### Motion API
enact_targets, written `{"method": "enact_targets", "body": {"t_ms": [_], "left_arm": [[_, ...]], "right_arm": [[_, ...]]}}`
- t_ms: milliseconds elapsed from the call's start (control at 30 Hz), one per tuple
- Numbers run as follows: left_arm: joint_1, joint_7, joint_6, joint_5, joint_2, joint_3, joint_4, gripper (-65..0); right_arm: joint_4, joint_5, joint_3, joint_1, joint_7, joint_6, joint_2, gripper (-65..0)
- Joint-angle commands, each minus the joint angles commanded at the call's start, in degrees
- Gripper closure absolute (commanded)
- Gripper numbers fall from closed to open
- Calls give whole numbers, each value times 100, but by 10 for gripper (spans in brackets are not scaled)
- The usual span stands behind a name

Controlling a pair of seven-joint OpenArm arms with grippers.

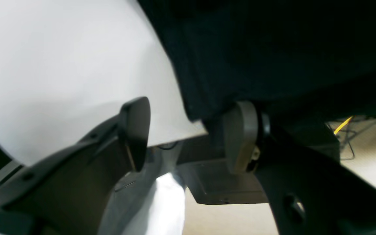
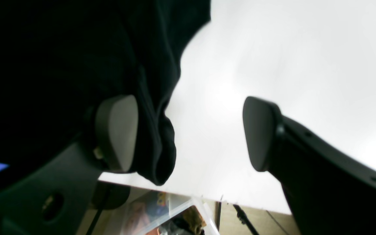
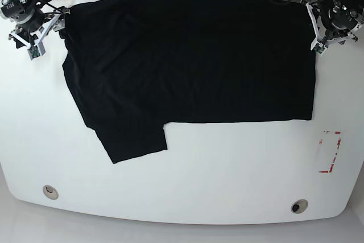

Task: Layout the t-shirt on the table in an organized manner, then fold the t-shirt properly
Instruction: 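Drag the shirt with both grippers toward the robot, flattening it, then release and move both grippers to the shirt hem, grasping it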

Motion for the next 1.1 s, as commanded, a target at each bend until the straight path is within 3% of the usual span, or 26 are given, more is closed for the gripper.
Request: {"method": "enact_targets", "body": {"t_ms": [267,433,667,933,1100], "left_arm": [[-756,167,0,-9,-35,0,158,-339],[-1697,167,0,18,-88,0,114,-339],[-3007,88,0,35,-70,18,-589,-335],[-3780,-914,0,70,-88,18,-2409,-332],[-4044,-1609,0,563,-79,18,-3367,-332]], "right_arm": [[-18,0,-62,800,-273,0,9,-482],[-396,-18,-738,1662,-273,0,53,-482],[-1468,-870,-1424,3077,-211,0,-105,-482],[-3235,-1486,-2075,4422,615,0,-237,-482],[-4695,-1503,-2338,5073,1266,0,-211,-482]]}}
